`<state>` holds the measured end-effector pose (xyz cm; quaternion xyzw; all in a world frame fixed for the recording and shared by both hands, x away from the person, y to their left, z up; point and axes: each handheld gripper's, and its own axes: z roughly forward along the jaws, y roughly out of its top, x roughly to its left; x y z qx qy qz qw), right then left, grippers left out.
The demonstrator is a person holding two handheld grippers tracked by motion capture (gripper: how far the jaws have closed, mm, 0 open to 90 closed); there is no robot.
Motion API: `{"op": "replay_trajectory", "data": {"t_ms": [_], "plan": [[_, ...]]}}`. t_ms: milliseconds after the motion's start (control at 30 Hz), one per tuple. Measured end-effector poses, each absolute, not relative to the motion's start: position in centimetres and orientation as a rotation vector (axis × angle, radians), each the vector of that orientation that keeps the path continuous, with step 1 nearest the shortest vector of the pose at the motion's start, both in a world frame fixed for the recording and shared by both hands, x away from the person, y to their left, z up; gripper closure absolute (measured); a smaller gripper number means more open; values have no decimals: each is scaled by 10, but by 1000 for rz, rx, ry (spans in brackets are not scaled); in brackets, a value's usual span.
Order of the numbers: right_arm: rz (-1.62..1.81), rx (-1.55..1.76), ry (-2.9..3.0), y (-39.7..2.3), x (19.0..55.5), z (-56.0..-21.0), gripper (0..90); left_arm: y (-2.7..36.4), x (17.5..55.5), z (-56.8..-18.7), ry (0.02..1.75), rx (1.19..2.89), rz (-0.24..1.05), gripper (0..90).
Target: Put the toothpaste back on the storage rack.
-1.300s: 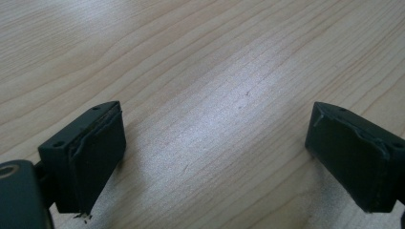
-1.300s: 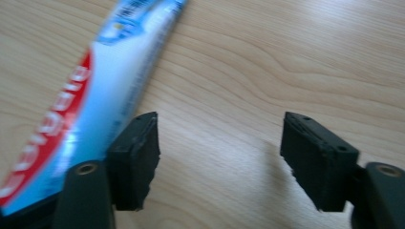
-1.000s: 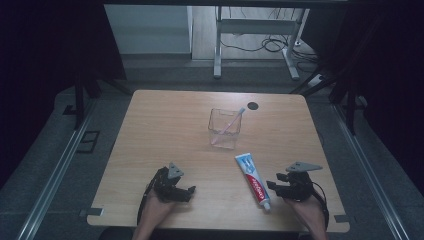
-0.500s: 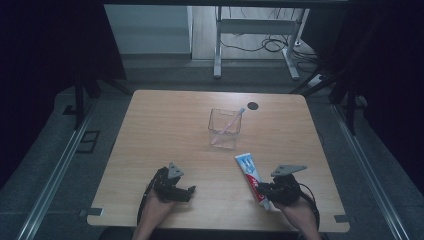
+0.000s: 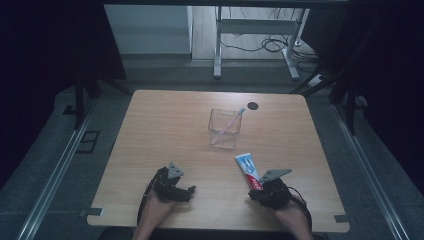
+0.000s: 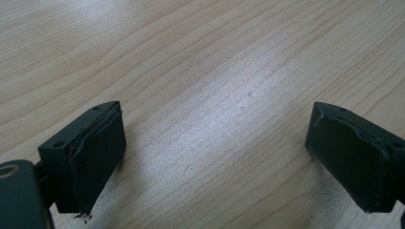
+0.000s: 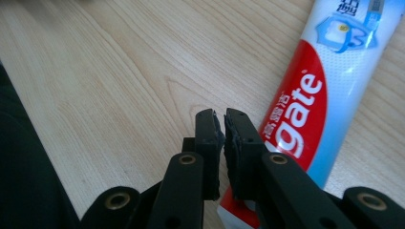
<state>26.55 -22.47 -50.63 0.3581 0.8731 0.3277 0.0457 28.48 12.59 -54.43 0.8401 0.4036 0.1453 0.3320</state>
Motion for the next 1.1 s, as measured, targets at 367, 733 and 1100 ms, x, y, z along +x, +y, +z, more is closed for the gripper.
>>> {"op": "replay_trajectory", "data": {"t_ms": [367,733,1100], "plan": [[944,1115,2643,-233,270,-506,815,126,285,-544,1055,2195,380,64],[969,1151,2625,-246,277,-491,709,126,285,-544,1056,2193,379,64],[857,1157,2669,-251,290,-472,563,126,285,-544,1056,2193,380,64]]}}
